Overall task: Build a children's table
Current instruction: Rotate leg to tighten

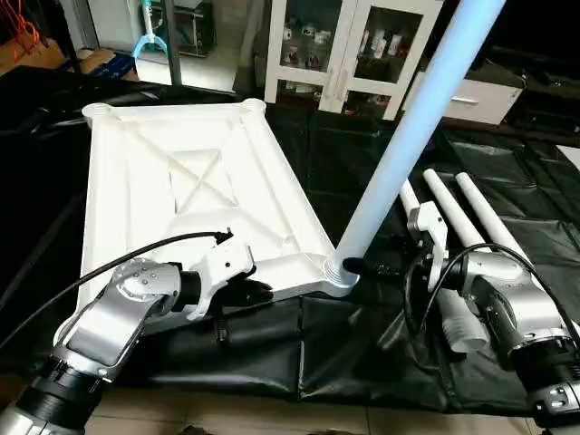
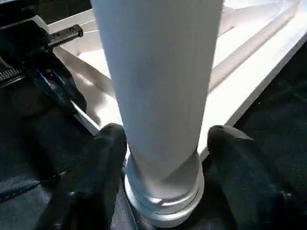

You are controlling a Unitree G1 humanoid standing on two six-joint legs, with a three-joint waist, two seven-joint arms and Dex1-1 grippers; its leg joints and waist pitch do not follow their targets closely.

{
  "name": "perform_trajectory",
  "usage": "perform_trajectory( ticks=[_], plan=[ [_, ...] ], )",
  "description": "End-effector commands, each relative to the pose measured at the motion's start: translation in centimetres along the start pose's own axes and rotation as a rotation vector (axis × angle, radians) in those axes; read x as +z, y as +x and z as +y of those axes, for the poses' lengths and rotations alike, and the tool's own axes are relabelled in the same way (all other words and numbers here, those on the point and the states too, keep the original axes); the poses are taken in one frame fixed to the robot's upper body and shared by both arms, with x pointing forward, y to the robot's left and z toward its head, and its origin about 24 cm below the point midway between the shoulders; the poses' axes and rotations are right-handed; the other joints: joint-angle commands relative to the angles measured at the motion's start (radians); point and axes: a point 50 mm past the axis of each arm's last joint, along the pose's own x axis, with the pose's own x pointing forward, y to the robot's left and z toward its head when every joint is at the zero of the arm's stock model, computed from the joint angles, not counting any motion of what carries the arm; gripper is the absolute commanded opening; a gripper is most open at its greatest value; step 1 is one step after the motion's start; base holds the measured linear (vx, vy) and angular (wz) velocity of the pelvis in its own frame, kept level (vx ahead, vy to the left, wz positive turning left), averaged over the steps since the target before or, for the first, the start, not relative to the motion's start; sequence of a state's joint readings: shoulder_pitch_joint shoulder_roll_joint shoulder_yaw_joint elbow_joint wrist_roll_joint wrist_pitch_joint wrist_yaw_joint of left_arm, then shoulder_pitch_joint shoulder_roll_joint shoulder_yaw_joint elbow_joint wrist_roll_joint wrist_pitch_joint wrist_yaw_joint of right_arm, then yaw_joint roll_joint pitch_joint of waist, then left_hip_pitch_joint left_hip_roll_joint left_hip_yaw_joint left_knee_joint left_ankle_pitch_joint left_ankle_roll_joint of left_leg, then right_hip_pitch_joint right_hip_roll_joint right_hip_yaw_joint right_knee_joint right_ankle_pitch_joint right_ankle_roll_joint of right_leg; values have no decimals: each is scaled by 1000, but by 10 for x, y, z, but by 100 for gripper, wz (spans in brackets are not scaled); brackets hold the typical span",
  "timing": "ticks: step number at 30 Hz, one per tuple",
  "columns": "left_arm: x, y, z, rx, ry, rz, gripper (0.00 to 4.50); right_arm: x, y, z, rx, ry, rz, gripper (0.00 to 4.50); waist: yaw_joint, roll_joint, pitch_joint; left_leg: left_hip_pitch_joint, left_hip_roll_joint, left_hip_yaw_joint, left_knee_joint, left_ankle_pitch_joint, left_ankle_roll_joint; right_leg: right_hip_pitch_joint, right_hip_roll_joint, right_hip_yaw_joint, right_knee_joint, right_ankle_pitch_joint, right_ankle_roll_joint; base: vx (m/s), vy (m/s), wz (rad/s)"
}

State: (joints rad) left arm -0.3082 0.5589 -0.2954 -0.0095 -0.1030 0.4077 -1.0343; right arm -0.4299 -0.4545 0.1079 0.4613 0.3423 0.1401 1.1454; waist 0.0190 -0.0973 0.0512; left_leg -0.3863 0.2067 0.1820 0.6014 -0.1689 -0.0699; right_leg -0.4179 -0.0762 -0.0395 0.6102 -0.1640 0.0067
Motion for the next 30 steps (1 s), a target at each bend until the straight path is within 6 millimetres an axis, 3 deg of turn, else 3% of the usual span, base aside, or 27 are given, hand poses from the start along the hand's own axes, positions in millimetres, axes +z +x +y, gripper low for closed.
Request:
perform_trajectory(
  ticks=[1,2,9,12,15,20,21,22,25,26,27,28,30],
  plan=[
    [8,7,-10,-69,35,-47,0,3,-6,-4,-1,-8,0,261,0,7,-58,20,24,-3,-76,-289,4,36,-42,30,-72,-304,-182,0,0,0],
    [8,7,-10,-69,36,-46,0,2,-6,-4,2,-7,0,261,0,13,-59,21,24,-4,-76,-290,3,36,-42,31,-71,-302,-183,0,0,0],
    [8,7,-9,-72,42,-42,0,-1,-8,-3,0,12,-8,198,2,12,-60,22,24,-3,-76,-288,3,37,-40,30,-70,-281,-193,0,0,0],
    [9,9,-9,-69,41,-43,0,-3,-6,-5,-50,32,-31,192,2,12,-60,21,24,-3,-76,-292,-1,37,-42,30,-71,-295,-190,0,0,0],
    [13,13,-9,-39,31,-45,0,-12,5,-8,-212,71,-48,190,-2,12,-58,19,23,-4,-78,-305,-12,36,-41,30,-72,-317,-183,0,0,0],
    [21,22,-4,51,-21,-36,0,-25,21,-13,-503,118,-17,190,-26,12,-58,20,20,-11,-81,-352,-53,30,-42,27,-80,-406,-150,0,0,0],
    [24,25,-1,104,-37,-24,0,-30,25,-15,-632,119,11,189,-29,10,-58,19,20,-12,-81,-357,-57,30,-42,26,-80,-417,-144,0,0,0],
    [26,28,2,150,-45,-21,0,-32,26,-17,-726,97,49,189,-31,17,-58,23,17,-13,-79,-375,-63,26,-42,25,-84,-442,-132,0,0,0],
    [33,36,14,313,-115,-21,0,-36,31,-18,-986,80,58,189,-41,14,-58,27,16,-15,-77,-413,-76,17,-40,24,-92,-481,-102,0,0,0],
    [36,40,18,370,-142,-22,0,-35,40,-13,-1057,71,42,189,-41,20,-59,27,13,-16,-76,-418,-81,15,-39,23,-93,-480,-95,0,0,0],
    [39,43,19,396,-154,-22,0,-33,50,-8,-1076,68,31,189,-44,20,-58,27,12,-16,-76,-434,-86,10,-37,23,-97,-481,-86,0,0,0],
    [40,45,19,399,-156,-25,0,-31,59,-4,-1070,56,24,189,-42,17,-61,26,10,-18,-76,-445,-76,16,-37,20,-98,-485,-77,0,0,0],
    [41,47,19,393,-154,-27,0,-28,66,0,-1047,34,16,189,-43,19,-60,25,11,-17,-76,-445,-68,14,-36,22,-98,-472,-75,0,0,0]
  ],
)
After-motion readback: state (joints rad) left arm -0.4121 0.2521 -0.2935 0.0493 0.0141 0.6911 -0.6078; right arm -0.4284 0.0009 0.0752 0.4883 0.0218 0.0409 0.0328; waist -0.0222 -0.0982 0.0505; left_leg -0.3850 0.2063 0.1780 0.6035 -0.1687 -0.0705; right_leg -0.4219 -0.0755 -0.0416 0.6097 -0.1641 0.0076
